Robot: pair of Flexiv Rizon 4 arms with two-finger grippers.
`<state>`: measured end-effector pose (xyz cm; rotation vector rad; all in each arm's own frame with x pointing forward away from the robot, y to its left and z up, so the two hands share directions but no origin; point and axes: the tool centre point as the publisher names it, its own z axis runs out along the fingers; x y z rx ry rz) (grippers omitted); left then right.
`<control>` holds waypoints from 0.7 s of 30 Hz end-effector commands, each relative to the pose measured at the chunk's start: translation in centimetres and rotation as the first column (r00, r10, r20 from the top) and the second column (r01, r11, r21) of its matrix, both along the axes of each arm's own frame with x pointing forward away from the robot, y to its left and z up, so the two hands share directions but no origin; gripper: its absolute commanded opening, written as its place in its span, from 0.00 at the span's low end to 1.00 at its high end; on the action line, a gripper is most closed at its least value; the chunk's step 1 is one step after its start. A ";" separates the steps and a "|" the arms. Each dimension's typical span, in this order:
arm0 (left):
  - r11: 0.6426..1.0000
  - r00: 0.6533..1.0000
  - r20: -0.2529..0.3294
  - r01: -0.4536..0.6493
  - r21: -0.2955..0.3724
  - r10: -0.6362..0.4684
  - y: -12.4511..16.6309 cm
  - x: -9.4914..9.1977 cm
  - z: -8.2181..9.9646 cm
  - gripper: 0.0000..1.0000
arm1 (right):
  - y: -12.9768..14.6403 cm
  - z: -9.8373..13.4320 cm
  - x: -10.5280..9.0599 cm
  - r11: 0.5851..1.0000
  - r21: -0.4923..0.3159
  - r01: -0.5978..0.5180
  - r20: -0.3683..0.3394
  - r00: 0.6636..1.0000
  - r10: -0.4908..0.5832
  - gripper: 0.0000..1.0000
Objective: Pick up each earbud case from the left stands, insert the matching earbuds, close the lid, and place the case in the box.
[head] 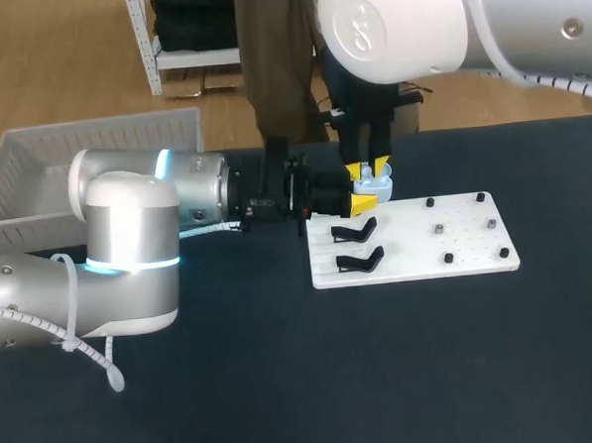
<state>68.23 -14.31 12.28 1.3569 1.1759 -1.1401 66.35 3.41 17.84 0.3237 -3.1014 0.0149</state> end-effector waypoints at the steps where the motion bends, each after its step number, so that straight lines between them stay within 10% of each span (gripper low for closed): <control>1: 1.000 1.000 0.004 -0.006 -0.005 0.006 0.0 -0.1 -0.1 0.00 | 0.2 0.0 0.0 1.000 -0.005 -0.001 0.001 1.000 0.001 0.00; 21: 1.000 1.000 0.004 -0.006 -0.005 0.006 0.0 -0.1 -0.1 0.00 | 0.0 -0.5 0.4 1.000 -0.005 0.009 -0.001 1.000 -0.009 0.00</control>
